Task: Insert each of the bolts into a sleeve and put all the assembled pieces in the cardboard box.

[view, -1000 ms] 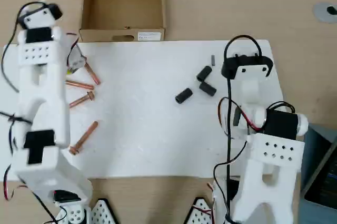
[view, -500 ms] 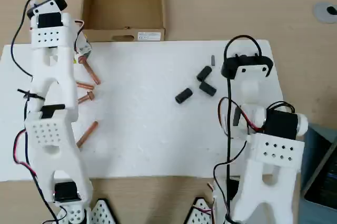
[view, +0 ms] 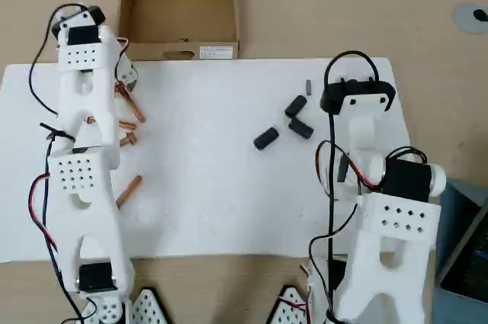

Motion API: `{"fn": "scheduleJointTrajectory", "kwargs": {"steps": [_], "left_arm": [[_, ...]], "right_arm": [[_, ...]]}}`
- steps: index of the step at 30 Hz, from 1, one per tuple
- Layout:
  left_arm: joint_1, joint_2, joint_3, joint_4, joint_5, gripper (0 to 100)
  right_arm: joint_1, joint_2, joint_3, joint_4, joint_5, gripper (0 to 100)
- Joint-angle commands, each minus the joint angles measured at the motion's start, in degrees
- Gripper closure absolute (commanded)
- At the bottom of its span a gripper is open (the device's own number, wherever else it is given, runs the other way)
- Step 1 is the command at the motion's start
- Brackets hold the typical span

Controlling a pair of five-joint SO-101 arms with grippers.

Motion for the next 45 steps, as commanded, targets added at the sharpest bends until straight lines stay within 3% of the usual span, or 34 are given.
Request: {"fn": "scheduleJointTrajectory", "kwargs": {"steps": [1, 13, 20, 27, 34, 37, 45], "left_arm": [[0.6, 0.5, -3.1, -0.3, 0.4, 89], [0.5, 3.4, -3.1, -3.4, 0.4, 89], [0.7, 3.6, -2.7, -3.0, -1.0, 100], [0.7, 3.1, -3.9, 2.0, -1.1, 100], [1.9, 0.0, -22.4, 12.8, -1.4, 100], [3.3, -2.4, -27.0, 13.5, -1.4, 100], [8.9, -18.3, -19.7, 13.5, -2.8, 100]], "right_arm": [[0.7, -1.4, 0.0, -1.0, -0.4, 98.8], [0.7, -1.4, 0.0, -1.0, -0.4, 98.8], [0.5, -1.4, 0.0, -1.0, -0.4, 98.8], [0.6, -1.5, -0.3, -0.7, -0.4, 98.8], [0.6, -3.0, -5.8, 2.5, -0.4, 98.8], [0.3, -5.5, -8.4, 3.4, -0.4, 98.8], [0.7, -12.7, -8.6, 3.4, 0.0, 98.8]]}}
